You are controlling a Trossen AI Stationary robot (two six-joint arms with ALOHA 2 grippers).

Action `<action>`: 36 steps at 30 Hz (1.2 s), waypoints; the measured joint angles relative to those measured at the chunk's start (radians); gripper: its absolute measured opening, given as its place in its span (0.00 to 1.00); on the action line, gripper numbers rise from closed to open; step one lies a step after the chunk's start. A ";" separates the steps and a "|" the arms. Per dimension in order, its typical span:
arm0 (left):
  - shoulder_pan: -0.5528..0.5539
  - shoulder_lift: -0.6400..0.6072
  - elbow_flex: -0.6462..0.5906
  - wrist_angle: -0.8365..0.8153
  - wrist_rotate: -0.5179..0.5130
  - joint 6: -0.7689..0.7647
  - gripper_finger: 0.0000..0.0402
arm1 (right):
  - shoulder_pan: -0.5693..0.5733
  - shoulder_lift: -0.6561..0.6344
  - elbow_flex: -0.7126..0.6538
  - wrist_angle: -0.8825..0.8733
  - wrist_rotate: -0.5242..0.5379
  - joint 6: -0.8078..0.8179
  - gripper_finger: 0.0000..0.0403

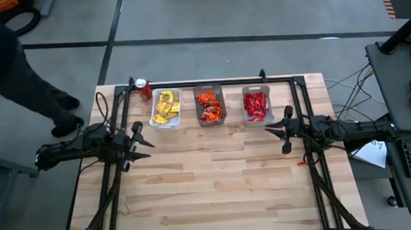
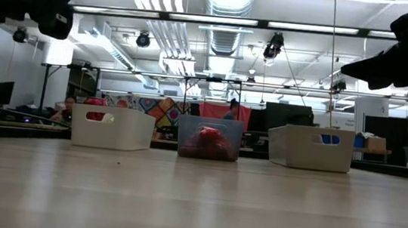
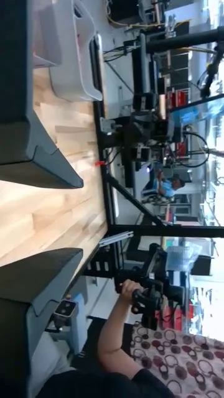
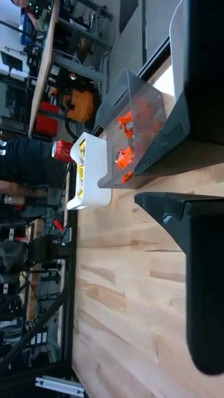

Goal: Sort candy
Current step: Return to Home Position

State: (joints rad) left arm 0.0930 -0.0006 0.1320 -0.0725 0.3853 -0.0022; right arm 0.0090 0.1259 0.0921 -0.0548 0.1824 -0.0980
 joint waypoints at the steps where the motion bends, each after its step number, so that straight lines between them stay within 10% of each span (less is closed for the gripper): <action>1: 0.000 0.000 -0.001 -0.007 0.000 0.003 0.36 | 0.000 -0.001 0.000 0.000 -0.002 -0.006 0.11; 14: 0.000 0.054 -0.122 0.145 0.018 0.021 0.07 | 0.000 0.018 -0.054 0.036 -0.010 -0.089 0.11; 32: 0.000 0.192 -0.112 0.135 -0.011 -0.037 0.04 | 0.000 0.021 -0.053 0.037 0.001 0.018 0.11; 36: 0.000 0.205 -0.112 0.136 -0.012 -0.037 0.04 | 0.000 0.021 -0.055 0.140 0.003 0.337 0.11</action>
State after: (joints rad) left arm 0.0933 0.2045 0.0200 0.0633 0.3737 -0.0387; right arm 0.0086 0.1468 0.0368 0.0849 0.1852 0.2391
